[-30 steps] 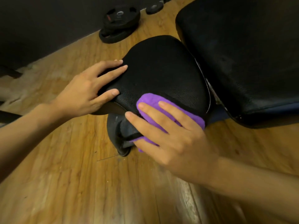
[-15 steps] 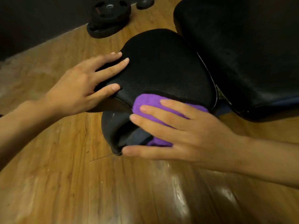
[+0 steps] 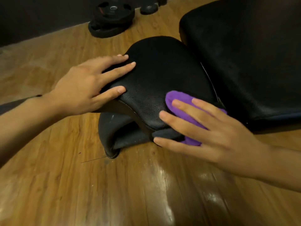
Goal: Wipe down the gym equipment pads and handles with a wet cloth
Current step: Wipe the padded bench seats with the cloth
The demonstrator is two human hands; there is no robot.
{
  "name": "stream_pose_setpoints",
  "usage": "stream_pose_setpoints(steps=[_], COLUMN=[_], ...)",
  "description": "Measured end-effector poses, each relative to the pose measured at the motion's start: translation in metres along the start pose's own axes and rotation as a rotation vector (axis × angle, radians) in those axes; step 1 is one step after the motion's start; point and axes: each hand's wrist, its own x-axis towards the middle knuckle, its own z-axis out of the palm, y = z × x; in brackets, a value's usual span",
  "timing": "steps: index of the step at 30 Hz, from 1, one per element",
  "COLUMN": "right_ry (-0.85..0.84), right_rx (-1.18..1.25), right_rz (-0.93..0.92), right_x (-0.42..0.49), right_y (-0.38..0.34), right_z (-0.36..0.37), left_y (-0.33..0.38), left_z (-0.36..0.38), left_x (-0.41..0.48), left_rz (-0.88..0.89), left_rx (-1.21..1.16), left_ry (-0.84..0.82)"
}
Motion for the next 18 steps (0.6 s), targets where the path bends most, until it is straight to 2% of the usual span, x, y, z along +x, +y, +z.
stream_pose_setpoints(steps=[4,6,8,11,13,18], right_ry=[-0.058,-0.168,-0.226,-0.177,-0.206,-0.257], right_rx=[-0.16,-0.239,-0.21,-0.118,-0.12,-0.173], right_rz=[-0.054,-0.085,-0.109,-0.079,-0.08,-0.195], right_x=[0.06,0.091,0.091,0.052,0.031,0.072], right_y=[-0.037,-0.048,-0.037,-0.014,-0.002,-0.016], right_z=[0.013,0.018,0.012,0.002,-0.009,-0.005], left_y=[0.001,0.002,0.0,-0.007,-0.013,-0.025], left_z=[-0.003,-0.007,-0.01,-0.01,-0.009,-0.014], left_x=[0.001,0.002,0.003,0.0,-0.002,0.001], left_rz=[-0.064,-0.106,-0.102,-0.067,-0.031,0.034], left_rx=[-0.109,-0.185,-0.225,-0.276,-0.292,-0.3], left_ry=[0.037,0.04,0.004,-0.039,-0.025,-0.037])
